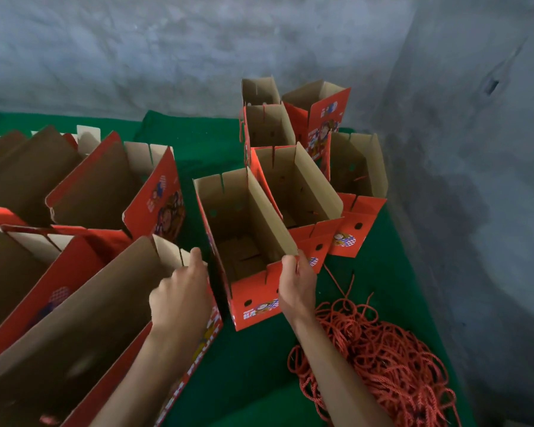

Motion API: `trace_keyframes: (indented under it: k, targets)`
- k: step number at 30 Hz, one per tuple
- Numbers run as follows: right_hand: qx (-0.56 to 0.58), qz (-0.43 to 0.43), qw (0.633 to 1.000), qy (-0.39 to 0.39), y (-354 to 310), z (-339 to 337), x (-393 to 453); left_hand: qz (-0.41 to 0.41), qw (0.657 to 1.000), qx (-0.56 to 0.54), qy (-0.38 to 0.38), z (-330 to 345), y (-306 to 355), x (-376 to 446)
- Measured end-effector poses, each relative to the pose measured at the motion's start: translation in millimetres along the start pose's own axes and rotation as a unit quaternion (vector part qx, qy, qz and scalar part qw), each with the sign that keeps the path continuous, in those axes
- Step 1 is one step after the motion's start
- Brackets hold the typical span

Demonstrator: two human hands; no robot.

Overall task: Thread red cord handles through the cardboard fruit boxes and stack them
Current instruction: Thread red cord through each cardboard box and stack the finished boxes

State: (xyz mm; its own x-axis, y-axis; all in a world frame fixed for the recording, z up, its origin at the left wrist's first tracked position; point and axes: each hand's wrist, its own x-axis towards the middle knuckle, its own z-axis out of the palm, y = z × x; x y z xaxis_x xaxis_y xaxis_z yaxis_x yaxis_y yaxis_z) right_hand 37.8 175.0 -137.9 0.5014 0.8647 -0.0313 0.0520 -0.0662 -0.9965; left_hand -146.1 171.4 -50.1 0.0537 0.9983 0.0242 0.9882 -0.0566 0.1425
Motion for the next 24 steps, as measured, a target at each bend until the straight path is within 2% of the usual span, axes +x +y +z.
trace_keyframes:
  k: [4, 8, 10, 13, 15, 16, 18, 20, 22, 24]
  targets:
    - [-0.039, 0.024, 0.997, 0.057, -8, 0, 3, -0.023, 0.999, -0.015, 0.037, 4, -10, 29]
    - [-0.097, -0.029, 0.994, 0.05, -6, -6, -2, -0.02, 0.993, -0.062, 0.095, 2, -12, 58]
    - [-0.126, -0.058, 0.989, 0.052, -8, -10, -9, 0.039, 0.982, -0.098, 0.159, 1, -5, 66]
    - [-0.171, -0.087, 0.98, 0.058, -7, -15, -15, 0.17, 0.933, -0.224, 0.224, -5, 21, 67]
    - [-0.215, -0.121, 0.968, 0.052, -7, -18, -21, 0.211, 0.92, -0.268, 0.192, -8, 41, 63]
    - [-0.236, -0.166, 0.956, 0.062, -5, -21, -26, 0.2, 0.923, -0.295, 0.145, -8, 51, 61]
    - [-0.237, -0.309, 0.916, 0.092, 1, -28, -34, 0.14, 0.914, -0.38, 0.01, -9, 68, 61]
    - [-0.19, -0.423, 0.883, 0.076, 7, -33, -41, 0.079, 0.885, -0.45, -0.092, -8, 78, 65]
    - [-0.106, -0.433, 0.895, 0.024, 12, -38, -44, 0.066, 0.866, -0.469, -0.16, -4, 82, 67]
    - [-0.054, -0.34, 0.938, 0.037, 21, -44, -43, 0.089, 0.863, -0.462, -0.183, 2, 82, 64]
